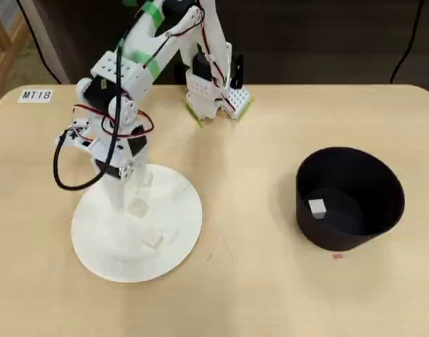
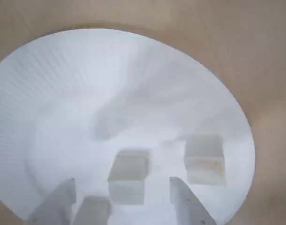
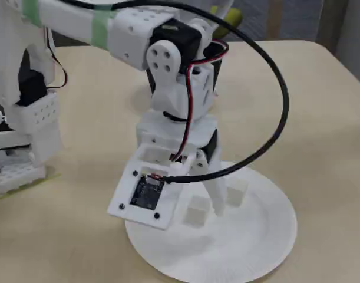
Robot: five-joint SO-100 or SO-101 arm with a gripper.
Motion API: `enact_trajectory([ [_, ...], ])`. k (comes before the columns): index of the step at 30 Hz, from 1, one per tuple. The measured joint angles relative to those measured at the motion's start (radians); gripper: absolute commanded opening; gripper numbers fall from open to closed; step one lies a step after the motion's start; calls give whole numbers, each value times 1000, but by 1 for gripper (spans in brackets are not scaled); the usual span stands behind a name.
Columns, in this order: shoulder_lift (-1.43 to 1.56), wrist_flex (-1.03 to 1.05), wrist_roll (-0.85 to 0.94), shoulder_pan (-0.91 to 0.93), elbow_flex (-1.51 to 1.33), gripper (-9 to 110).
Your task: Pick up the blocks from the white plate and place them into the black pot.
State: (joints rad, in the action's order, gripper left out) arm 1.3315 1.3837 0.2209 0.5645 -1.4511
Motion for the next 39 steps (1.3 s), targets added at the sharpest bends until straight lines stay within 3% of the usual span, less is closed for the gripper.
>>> enact_trajectory([
  [16, -86, -23, -12, -89, 31, 25],
  [19, -101, -51, -35, -86, 31, 19],
  [23, -117, -91, -77, -80, 32, -2],
  [33, -101, -100, -80, -110, 37, -2],
  [39, 204, -143, -106, -206, -41, -2],
])
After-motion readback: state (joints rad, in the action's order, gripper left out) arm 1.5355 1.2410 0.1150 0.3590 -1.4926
